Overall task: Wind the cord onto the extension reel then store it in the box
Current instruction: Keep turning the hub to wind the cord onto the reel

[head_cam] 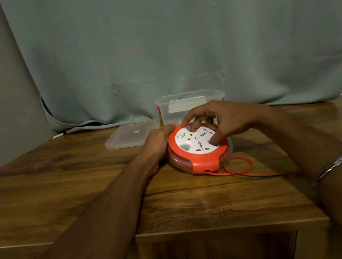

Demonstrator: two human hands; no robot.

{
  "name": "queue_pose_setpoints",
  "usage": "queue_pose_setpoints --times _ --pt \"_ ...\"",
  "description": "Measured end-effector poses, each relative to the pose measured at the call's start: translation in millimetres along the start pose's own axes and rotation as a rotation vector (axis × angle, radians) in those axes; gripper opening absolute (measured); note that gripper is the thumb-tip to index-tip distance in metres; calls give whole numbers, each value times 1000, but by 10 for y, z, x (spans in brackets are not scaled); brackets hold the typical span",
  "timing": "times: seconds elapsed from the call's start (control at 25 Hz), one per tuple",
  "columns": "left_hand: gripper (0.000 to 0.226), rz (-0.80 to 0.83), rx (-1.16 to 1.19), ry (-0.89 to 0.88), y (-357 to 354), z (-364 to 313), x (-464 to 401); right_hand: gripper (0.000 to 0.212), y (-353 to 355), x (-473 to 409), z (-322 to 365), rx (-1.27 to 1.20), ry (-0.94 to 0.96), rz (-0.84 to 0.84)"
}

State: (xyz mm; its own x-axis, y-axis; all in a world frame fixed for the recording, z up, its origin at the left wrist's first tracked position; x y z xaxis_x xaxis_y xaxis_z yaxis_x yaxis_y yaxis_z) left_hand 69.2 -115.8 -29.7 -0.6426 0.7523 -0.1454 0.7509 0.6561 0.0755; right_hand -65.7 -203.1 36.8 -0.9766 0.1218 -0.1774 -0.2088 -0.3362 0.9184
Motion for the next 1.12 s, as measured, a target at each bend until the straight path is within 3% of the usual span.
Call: queue_pose_setpoints --times 0.16,0.48,0.6,0.72,0.92,1.12 --pt "32 15 12 43 -4 28 -10 84 -18 6 -59 -135 -57 25" --pt "37 -30 102 68 38 98 -80 83 -28 11 26 23 -28 -91" --pt "35 -53 117 53 63 86 -97 76 22 10 113 185 -61 -224" --pt "35 -48 87 32 53 71 -84 58 -3 -18 197 344 -87 -243" --pt "32 -57 74 -13 60 37 -81 51 -56 -76 210 346 -101 -246" --pt "31 -55 86 -7 52 34 -60 50 -103 -68 259 278 -1 -233"
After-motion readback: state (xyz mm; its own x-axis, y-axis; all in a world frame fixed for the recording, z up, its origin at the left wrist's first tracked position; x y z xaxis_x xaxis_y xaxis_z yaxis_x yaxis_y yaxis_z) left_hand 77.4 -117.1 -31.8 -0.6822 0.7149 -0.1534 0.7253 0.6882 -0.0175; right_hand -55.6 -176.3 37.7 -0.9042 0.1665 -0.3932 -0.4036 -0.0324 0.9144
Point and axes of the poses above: each hand's wrist, its own x-axis away from the middle knuckle, its own y-axis out of the back of the hand, z = x × y, the point moved 8 cm from there along -x, towards the middle knuckle, and after that the axes turned 1 degree about z, right-handed, at the moved point
